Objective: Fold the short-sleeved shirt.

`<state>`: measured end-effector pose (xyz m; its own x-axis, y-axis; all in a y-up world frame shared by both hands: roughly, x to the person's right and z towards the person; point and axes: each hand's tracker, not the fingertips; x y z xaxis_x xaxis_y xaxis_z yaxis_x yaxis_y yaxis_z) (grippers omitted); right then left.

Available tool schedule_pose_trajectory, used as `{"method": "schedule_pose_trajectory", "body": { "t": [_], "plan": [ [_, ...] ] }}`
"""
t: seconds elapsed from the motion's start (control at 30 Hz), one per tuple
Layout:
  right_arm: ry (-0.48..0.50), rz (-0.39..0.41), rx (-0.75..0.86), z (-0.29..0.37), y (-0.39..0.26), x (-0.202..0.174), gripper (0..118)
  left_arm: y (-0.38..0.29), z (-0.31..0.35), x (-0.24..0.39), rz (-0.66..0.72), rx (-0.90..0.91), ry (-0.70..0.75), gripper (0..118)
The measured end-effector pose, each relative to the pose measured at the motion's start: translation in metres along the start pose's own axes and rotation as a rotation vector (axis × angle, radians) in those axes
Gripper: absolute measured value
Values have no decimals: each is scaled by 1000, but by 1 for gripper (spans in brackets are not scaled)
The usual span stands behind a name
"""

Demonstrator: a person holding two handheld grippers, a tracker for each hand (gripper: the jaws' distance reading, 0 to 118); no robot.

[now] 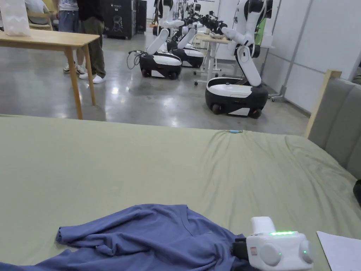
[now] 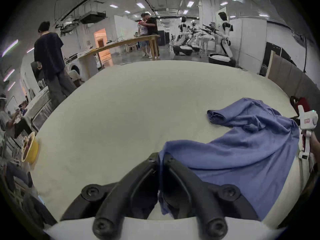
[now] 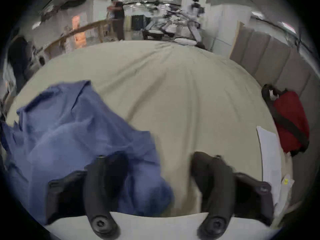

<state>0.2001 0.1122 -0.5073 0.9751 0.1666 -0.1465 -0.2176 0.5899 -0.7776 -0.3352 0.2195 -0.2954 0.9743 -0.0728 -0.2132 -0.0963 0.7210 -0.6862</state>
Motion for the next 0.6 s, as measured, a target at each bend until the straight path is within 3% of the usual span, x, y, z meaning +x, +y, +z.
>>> {"method": "schedule_pose_trajectory", "body": {
  "t": [0.07, 0.1, 0.17, 0.23, 0.3, 0.4, 0.53, 0.6],
  "plan": [
    [10, 74, 73, 28, -3, -18, 45, -1, -4, -2, 2, -5, -4, 1],
    [44, 93, 32, 29, 0, -21, 4, -1, -5, 0, 5, -7, -9, 1],
    [29, 81, 13, 31, 4, -20, 4, 2, -6, 4, 8, -8, -16, 1],
    [116, -87, 10, 45, 13, 1, 3, 5, -5, -3, 30, 24, -19, 1],
    [122, -160, 114, 78, 22, 17, 3, 19, 8, -5, 22, 65, -12, 1],
    [144, -159, 229, 135, 46, 37, 3, 52, 32, -13, 6, 132, -25, 1],
    [223, -240, 381, 214, 78, 65, 3, 101, 68, -19, -37, 226, 18, 1],
    [189, -197, 446, 248, 95, 69, 3, 123, 76, -32, -42, 285, 53, 1]
  ]
}}
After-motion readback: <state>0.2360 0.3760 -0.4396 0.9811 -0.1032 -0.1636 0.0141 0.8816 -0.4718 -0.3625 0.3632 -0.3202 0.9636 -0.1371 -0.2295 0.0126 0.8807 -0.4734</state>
